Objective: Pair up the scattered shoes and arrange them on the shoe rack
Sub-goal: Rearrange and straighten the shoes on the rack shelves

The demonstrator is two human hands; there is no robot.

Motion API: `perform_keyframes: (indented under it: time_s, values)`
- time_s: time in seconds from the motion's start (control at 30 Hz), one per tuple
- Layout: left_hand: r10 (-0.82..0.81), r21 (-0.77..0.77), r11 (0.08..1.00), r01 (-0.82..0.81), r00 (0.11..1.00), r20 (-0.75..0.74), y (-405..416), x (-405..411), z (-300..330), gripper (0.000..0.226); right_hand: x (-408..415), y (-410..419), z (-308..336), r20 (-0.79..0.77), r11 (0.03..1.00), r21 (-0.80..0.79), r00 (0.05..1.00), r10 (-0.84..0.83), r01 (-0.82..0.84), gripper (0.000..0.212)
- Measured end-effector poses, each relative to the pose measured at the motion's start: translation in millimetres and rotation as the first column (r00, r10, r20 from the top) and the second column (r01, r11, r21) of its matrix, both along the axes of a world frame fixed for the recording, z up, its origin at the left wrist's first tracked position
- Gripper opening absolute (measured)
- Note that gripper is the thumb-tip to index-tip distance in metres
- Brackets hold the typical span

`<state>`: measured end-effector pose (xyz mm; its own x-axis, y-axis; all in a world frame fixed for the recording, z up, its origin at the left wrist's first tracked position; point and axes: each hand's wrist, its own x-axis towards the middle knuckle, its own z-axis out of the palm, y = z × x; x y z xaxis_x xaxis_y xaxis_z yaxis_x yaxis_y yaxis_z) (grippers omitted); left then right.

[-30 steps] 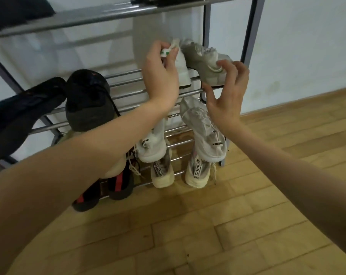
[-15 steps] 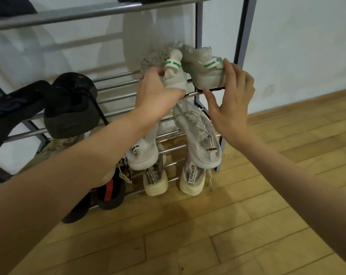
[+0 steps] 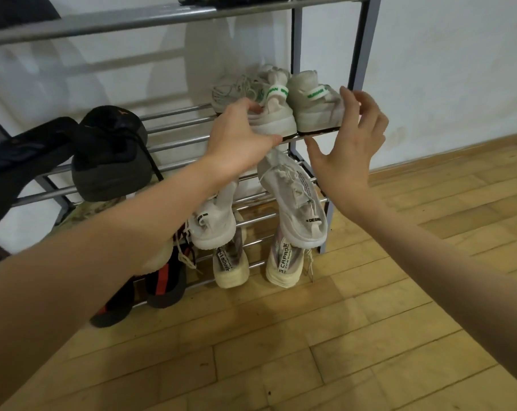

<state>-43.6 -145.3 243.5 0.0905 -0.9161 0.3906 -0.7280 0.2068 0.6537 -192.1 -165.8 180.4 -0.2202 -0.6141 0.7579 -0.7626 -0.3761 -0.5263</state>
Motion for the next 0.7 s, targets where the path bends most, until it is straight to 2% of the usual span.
perform_keyframes:
  time_s: [0.07,0.1,0.17,0.23,0.33,0.43,0.53,0.63,0.7]
  values:
    - [-0.023,0.041,0.999,0.020,0.998,0.065,8,7,4,0.070,12,18,-4,0.023,0.998,-0.051,0.999,0.037,-0.036,0.065]
    - [-0.017,0.010,1.000,0.016,0.995,0.103,16,12,6,0.067,20,26,-8,-0.002,0.993,-0.074,0.996,0.088,-0.088,0.061]
    - [-0.011,-0.118,0.993,0.028,0.990,0.139,35,28,9,0.052,35,39,-17,-0.108,0.977,-0.090,0.977,0.182,-0.192,0.052]
    - [-0.046,-0.222,0.973,0.068,0.994,0.100,59,49,7,0.038,52,47,-23,-0.190,0.962,-0.060,0.949,0.252,-0.268,0.051]
    - [-0.037,-0.333,0.940,0.079,0.991,0.131,95,85,1,0.027,80,55,-24,-0.217,0.939,-0.042,0.920,0.326,-0.343,0.053]
    - [0.059,-0.460,0.887,0.046,0.976,0.211,122,124,-4,0.022,109,61,-17,-0.214,0.897,-0.033,0.880,0.424,-0.440,0.053]
    - [0.208,-0.543,0.837,-0.065,0.956,0.206,142,160,-4,0.018,138,65,-8,-0.248,0.834,0.035,0.803,0.542,-0.551,0.069]
    - [0.381,-0.508,0.837,-0.204,0.884,0.273,158,196,-2,0.026,166,70,0,-0.225,0.759,0.070,0.731,0.644,-0.648,0.082]
    - [0.465,-0.451,0.842,-0.297,0.822,0.329,163,219,-4,0.036,184,72,2,-0.167,0.733,0.071,0.716,0.678,-0.677,0.084]
